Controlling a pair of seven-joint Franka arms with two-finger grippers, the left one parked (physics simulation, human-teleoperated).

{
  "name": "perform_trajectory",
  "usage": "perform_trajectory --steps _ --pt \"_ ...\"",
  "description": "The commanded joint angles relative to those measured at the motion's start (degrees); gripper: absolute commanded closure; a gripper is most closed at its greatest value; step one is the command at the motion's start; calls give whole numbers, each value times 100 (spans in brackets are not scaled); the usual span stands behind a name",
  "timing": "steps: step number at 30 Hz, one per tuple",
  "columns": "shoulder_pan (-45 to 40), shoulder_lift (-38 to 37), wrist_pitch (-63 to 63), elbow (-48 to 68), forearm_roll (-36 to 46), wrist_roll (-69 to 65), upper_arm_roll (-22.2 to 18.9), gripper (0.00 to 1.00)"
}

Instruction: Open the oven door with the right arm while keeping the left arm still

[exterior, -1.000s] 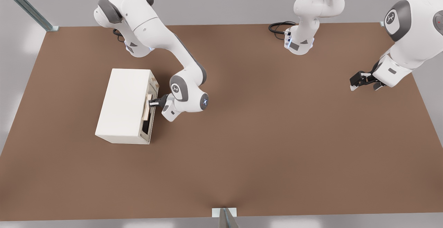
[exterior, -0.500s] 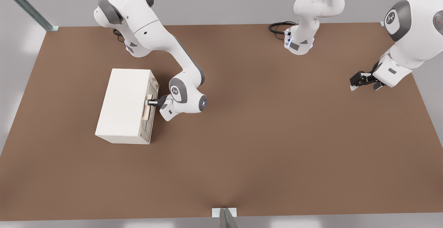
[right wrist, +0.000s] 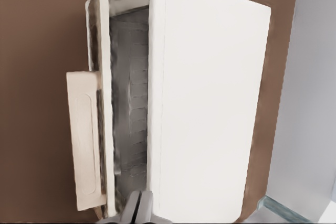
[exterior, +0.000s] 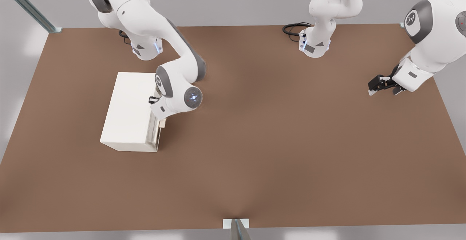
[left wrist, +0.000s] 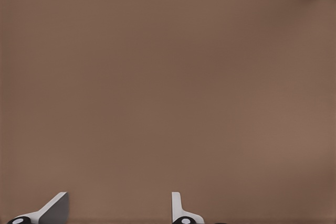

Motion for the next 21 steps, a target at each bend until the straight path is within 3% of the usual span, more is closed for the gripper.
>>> perform_trajectory --steps 1,2,3,4,11,21 --pt "-791 -569 548 34 1248 -2423 -1 53" --pt "-1223 -718 609 209 1345 -3303 8 0" --pt "-1627 -780 786 588 1950 -3401 -1 0" --pt "-1795 -876 487 965 2048 -3418 -27 0" --pt "-1979 -920 311 1133 2022 -4033 -554 0" --pt "-2155 -912 355 1212 2022 -4025 -563 0"
